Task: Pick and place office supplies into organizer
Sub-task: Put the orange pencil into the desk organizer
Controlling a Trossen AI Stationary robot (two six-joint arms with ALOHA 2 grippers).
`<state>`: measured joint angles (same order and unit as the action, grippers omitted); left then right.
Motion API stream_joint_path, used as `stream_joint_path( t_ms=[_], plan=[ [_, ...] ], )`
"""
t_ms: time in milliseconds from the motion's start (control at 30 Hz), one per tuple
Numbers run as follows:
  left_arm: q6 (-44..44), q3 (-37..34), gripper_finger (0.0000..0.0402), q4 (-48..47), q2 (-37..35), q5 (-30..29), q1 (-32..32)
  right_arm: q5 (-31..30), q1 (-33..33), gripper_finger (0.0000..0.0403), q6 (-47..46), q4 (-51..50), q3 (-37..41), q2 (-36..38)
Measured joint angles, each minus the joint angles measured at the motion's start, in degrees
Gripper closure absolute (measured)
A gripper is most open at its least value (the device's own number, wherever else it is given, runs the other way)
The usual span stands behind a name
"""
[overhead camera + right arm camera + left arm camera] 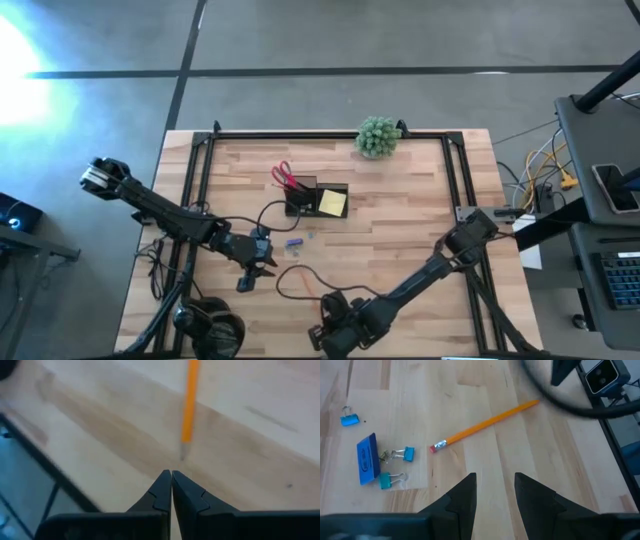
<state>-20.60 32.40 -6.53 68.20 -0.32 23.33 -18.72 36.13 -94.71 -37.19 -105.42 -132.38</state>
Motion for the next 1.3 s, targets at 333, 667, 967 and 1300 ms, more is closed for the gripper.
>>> stream_joint_path(
  t_ms=[333, 667, 967, 1300],
  plan=[
    [0.0, -0.13, 0.0284, 0.07, 0.0, 0.0, 0.0, -0.05, -1.65, 0.0394, 0.98, 3.58, 1.28, -0.04],
    [0.02, -0.28, 0.0284, 0.05, 0.0, -0.03, 0.0, 1.15, -1.68, 0.0394, 0.47, 4.95, 1.46, -1.75],
    [0.02, -0.29, 0.0284, 0.07, 0.0, -0.02, 0.0, 1.12, -1.92, 0.0394, 0.69, 4.41, 2.18, -2.03],
    [0.02, -0.3, 0.0284, 0.07, 0.0, -0.04, 0.0, 0.92, -1.92, 0.0371, 7.79, 3.88, -2.51, -2.01]
  ],
)
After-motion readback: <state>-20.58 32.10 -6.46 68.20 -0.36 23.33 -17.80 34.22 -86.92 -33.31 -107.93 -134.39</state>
